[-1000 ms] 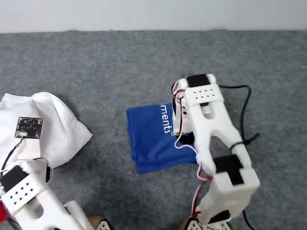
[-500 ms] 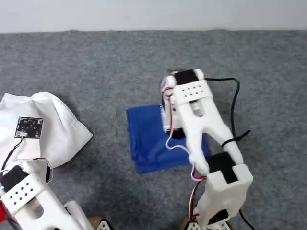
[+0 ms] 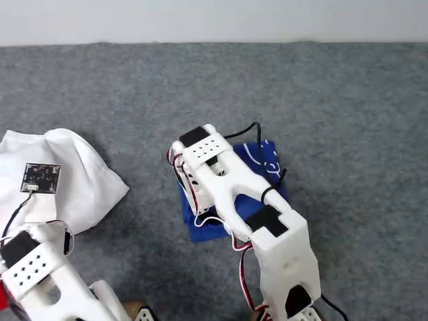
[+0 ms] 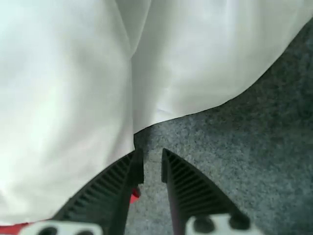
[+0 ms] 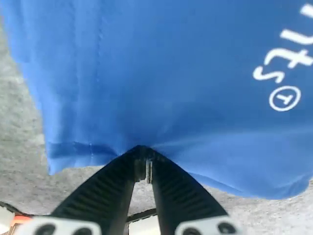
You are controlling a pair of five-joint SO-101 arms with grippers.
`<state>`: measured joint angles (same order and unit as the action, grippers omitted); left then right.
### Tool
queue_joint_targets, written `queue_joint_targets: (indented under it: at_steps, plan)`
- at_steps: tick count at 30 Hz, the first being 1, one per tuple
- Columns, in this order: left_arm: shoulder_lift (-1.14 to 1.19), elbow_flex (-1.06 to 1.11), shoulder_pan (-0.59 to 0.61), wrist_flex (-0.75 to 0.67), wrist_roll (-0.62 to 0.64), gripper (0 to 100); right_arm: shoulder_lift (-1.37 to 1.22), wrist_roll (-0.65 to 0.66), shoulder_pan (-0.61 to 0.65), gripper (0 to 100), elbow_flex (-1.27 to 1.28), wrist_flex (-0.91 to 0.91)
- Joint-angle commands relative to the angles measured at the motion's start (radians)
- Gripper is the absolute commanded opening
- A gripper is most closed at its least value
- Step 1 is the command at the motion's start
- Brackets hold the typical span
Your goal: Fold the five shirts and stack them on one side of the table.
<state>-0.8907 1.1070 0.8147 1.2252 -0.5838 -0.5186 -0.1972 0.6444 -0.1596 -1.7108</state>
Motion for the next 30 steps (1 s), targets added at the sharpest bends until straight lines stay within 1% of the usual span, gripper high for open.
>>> queue_joint_targets:
  at_steps: [1,6,8,11,13,16,19,25,27,30]
  plan:
    - [-0.017,-0.061,0.005,-0.015,0.006,7,0.056,-0.008,0.004,0.9,-0.100,-0.059]
    - [-0.017,-0.104,0.000,0.006,0.006,7,0.200,-0.009,-0.025,0.9,-0.106,-0.085]
    - [-0.017,-0.154,0.000,0.063,0.006,7,0.263,-0.009,-0.042,0.9,-0.069,-0.085]
    - [-0.017,-0.283,0.002,0.184,0.006,7,0.375,-0.008,-0.077,1.0,0.029,-0.087]
    - [-0.017,-0.351,-0.002,0.241,0.006,7,0.460,-0.008,-0.113,1.0,0.107,-0.087]
    - [-0.017,-0.403,-0.002,0.265,0.008,7,0.579,-0.008,-0.176,1.4,0.201,-0.084]
    - [-0.017,-0.461,-0.002,0.341,0.009,7,0.664,-0.008,-0.255,1.5,0.222,-0.082]
    - [-0.017,-0.595,0.005,0.505,0.009,7,0.671,-0.009,-0.386,2.0,0.221,-0.081]
    - [-0.017,-0.641,0.005,0.528,0.009,7,0.644,-0.006,-0.418,5.8,0.226,-0.082]
    - [-0.018,-0.691,0.005,0.528,0.009,7,0.622,-0.006,-0.452,14.7,0.219,-0.082]
